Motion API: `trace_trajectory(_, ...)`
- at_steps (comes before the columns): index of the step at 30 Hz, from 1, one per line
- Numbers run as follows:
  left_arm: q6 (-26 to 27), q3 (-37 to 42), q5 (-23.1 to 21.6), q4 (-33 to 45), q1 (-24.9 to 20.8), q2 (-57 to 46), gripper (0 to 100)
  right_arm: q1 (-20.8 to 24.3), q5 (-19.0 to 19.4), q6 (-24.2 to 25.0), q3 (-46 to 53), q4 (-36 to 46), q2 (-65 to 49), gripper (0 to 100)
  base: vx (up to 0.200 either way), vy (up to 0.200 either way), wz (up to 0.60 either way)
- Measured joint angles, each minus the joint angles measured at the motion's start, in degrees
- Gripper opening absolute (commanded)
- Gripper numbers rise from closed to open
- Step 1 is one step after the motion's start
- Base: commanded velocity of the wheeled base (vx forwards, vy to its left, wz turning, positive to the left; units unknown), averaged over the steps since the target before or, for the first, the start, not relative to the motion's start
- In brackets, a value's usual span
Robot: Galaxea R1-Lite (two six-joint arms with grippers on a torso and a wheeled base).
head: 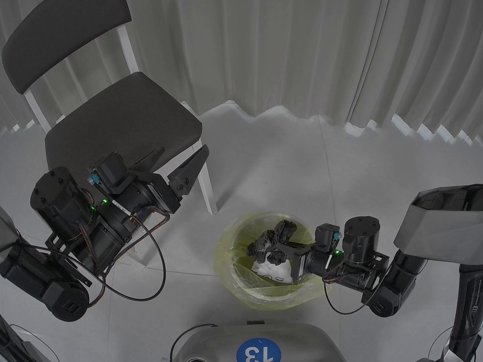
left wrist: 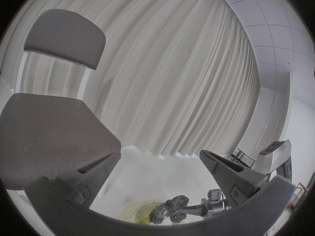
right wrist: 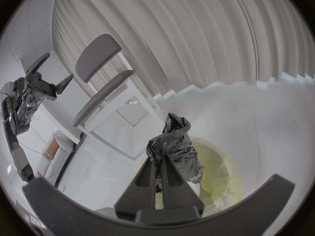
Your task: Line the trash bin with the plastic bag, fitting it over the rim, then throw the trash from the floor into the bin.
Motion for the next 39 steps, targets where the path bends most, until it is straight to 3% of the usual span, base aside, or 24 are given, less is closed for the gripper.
trace_trajectory(9,0.05,0.00,0.00,-0.04,0.02,0.02,100,1.82,0.11,-0.16,1.38,0.06,1.55,0,0.000,0.000,0.00)
trace_trajectory(23,0.05,0.00,0.00,-0.01,-0.01,0.07,100,-3.30,0.00,-0.07,-3.72,0.24,4.71,0,0.000,0.000,0.00)
trace_trajectory(39,0.16,0.60,0.06,-3.51,0.10,1.04,100,-0.13,0.02,-0.07,-3.38,0.00,9.87,0,0.000,0.000,0.00)
